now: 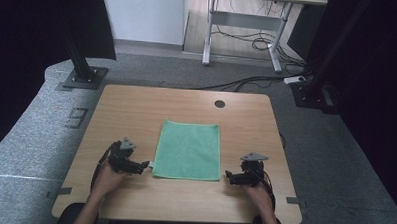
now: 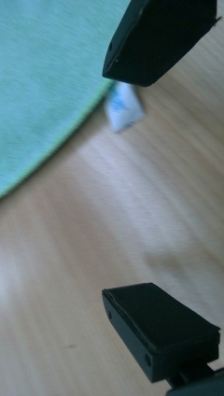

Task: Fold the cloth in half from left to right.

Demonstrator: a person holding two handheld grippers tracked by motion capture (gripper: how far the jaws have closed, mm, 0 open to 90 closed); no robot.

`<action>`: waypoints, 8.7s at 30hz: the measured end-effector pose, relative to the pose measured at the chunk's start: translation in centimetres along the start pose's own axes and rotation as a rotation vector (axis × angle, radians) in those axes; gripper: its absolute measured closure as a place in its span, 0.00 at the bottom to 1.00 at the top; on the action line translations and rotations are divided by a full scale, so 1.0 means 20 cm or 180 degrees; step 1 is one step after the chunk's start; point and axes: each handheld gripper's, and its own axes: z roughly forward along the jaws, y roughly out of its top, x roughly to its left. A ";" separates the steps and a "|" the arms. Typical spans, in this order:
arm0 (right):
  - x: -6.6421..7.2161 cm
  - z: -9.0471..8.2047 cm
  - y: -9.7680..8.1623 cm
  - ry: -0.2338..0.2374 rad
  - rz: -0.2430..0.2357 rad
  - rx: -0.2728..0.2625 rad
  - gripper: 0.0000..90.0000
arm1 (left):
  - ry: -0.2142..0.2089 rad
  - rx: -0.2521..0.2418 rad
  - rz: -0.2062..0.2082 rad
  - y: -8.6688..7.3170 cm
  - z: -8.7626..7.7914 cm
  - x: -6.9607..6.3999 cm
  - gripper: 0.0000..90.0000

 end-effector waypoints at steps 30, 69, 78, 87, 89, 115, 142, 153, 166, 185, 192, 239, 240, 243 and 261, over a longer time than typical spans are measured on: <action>0.20 0.04 0.08 0.0077 -0.0188 0.0036 0.04 | 0.0211 0.0189 0.0198 0.14 0.24 -0.06 0.00; 0.03 0.04 0.00 -0.0140 0.0058 0.0020 0.00 | 0.0200 -0.0003 0.0052 0.26 0.23 -0.01 0.00; 0.03 0.04 0.00 -0.0129 0.0047 0.0002 0.00 | 0.0294 -0.0047 -0.0161 0.31 0.30 0.10 0.00; 0.03 0.04 0.00 -0.0124 0.0043 0.0002 0.00 | 0.0353 -0.0079 -0.0326 0.32 0.37 0.16 0.00; 0.03 0.04 0.00 -0.0123 0.0043 0.0002 0.00 | 0.0367 -0.0069 -0.0345 0.32 0.38 0.16 0.00; 0.03 0.04 0.00 -0.0116 0.0035 0.0002 0.00 | 0.0520 0.0100 -0.0541 0.32 0.43 0.26 0.00; 0.17 0.02 0.12 0.0285 -0.0239 -0.0001 0.03 | 0.0500 0.0089 -0.0508 0.31 0.43 0.26 0.02; 0.33 0.05 0.20 0.0601 -0.0470 -0.0027 0.06 | 0.0500 0.0096 -0.0501 0.31 0.43 0.26 0.02; 0.57 0.14 0.29 0.0996 -0.0760 0.0045 0.13 | 0.0502 0.0088 -0.0502 0.31 0.43 0.26 0.02; 0.94 0.24 0.36 0.1523 -0.1146 0.0171 0.27 | 0.0500 0.0088 -0.0509 0.31 0.43 0.26 0.02; 1.04 0.26 0.33 0.1580 -0.1390 0.0294 0.55 | 0.0505 0.0085 -0.0514 0.31 0.43 0.26 0.03; 0.89 0.05 0.41 0.1254 -0.1299 -0.0011 0.94 | -0.0272 -0.0354 -0.0497 0.52 0.31 0.17 0.98; 0.85 0.04 0.40 0.1227 -0.1235 -0.0013 0.94 | -0.0268 -0.0360 -0.0491 0.53 0.33 0.15 0.98; 0.81 0.03 0.38 0.1198 -0.1183 -0.0015 0.94 | -0.0276 -0.0365 -0.0484 0.55 0.35 0.13 0.98; 0.54 -0.04 0.30 0.1053 -0.0821 -0.0041 0.95 | -0.0299 -0.0347 -0.0280 0.70 0.51 -0.04 0.98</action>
